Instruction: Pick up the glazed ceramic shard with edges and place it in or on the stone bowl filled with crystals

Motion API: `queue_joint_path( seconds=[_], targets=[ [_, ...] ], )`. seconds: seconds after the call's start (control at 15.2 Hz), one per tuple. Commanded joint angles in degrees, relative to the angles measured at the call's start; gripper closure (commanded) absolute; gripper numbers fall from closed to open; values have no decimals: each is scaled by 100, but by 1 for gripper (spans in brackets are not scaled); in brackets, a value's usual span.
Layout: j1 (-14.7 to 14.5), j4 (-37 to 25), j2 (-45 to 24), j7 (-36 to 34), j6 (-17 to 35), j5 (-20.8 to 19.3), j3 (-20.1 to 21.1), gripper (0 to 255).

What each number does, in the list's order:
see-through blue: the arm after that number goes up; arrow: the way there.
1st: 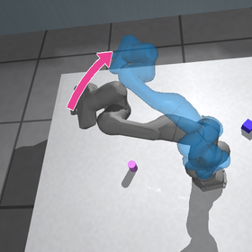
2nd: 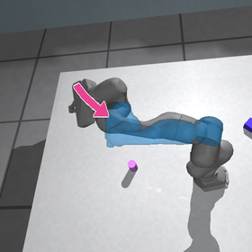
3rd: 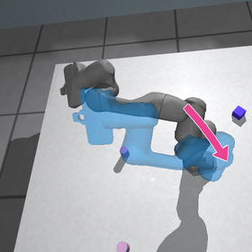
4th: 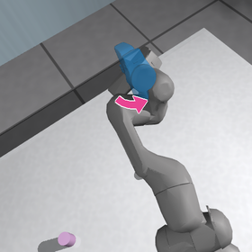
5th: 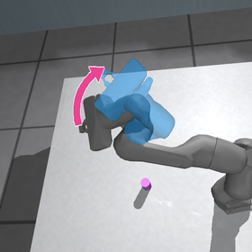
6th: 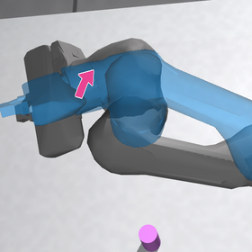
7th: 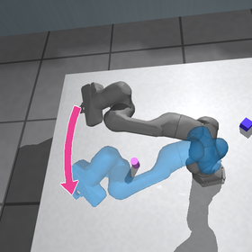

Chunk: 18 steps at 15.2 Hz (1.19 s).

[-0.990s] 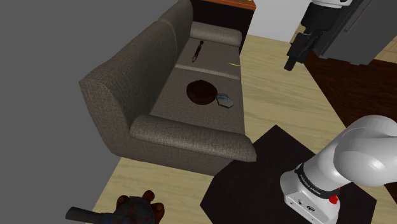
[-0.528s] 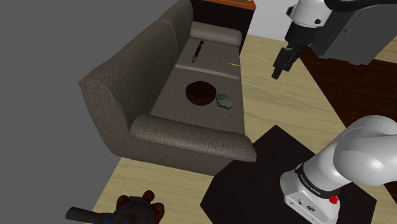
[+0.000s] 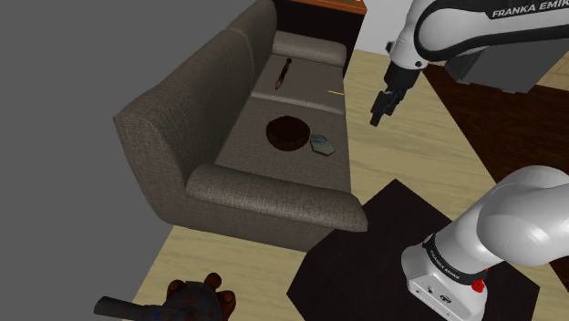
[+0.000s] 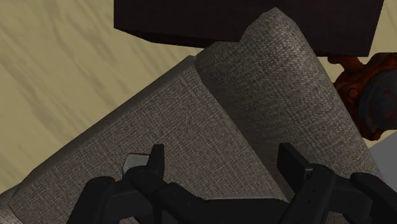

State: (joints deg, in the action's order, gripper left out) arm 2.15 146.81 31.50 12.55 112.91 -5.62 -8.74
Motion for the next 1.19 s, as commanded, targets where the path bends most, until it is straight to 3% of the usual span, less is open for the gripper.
queue_joint_path(
  seconds=[0.0, 0.59, 1.12],
  targets=[
    [22, 96, -308, 138, 448, -46, -118, 0],
    [1, -172, -2296, 883, 2260, 137, -599, 0],
    [113, -1004, -4271, 1883, 3416, 976, -671, 0]
  ],
)
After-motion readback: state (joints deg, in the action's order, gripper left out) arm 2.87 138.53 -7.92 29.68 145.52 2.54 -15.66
